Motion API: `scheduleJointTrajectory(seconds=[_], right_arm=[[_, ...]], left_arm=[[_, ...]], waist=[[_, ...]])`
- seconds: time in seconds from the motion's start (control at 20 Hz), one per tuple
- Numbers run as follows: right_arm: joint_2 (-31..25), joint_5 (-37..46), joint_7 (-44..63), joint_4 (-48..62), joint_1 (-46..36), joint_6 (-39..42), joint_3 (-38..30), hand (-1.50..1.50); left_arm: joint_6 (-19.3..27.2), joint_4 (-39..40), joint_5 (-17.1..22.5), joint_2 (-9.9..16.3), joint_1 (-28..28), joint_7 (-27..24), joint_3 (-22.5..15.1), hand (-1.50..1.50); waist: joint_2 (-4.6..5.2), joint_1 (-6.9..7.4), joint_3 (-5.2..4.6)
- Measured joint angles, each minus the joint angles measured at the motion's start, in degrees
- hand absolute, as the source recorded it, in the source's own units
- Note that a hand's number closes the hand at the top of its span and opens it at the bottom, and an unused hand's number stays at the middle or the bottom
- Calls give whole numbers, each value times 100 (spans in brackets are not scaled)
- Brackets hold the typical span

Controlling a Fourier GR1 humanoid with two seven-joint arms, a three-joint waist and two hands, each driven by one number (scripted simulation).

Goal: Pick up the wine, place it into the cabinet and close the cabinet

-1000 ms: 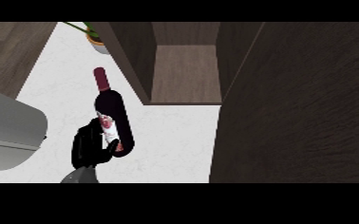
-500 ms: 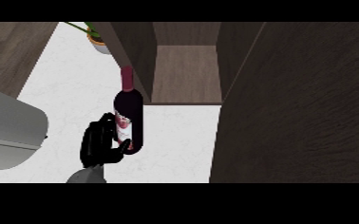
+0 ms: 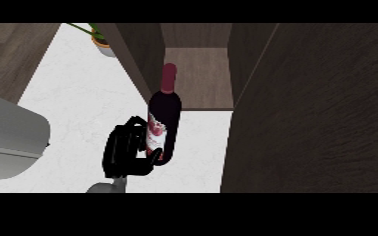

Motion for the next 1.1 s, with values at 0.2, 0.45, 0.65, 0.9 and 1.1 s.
scheduleJointTrajectory(seconds=[0.2, 0.45, 0.65, 0.9, 1.1], right_arm=[[17, 63, 29, 11, -73, -28, 63, -150], [-58, -16, 158, 39, -224, -38, -76, -150], [-85, -75, 65, 55, -104, 63, -196, -150], [17, -52, -10, 139, -37, 35, -30, -150], [61, -6, -80, 101, 51, 15, 40, -150]], left_arm=[[613, -317, 282, -12, 2, 176, -506, 150], [1241, -263, 746, -18, -105, 22, -1059, 150], [1604, 37, 1080, -19, -373, -166, -1317, 150], [1886, 796, 1734, -20, -923, -715, -1719, 150], [1797, 1213, 1971, -20, -1173, -997, -1769, 150]], waist=[[2, -2, -2], [6, -15, -3], [8, -25, -4], [14, -49, -5], [13, -40, -4]])
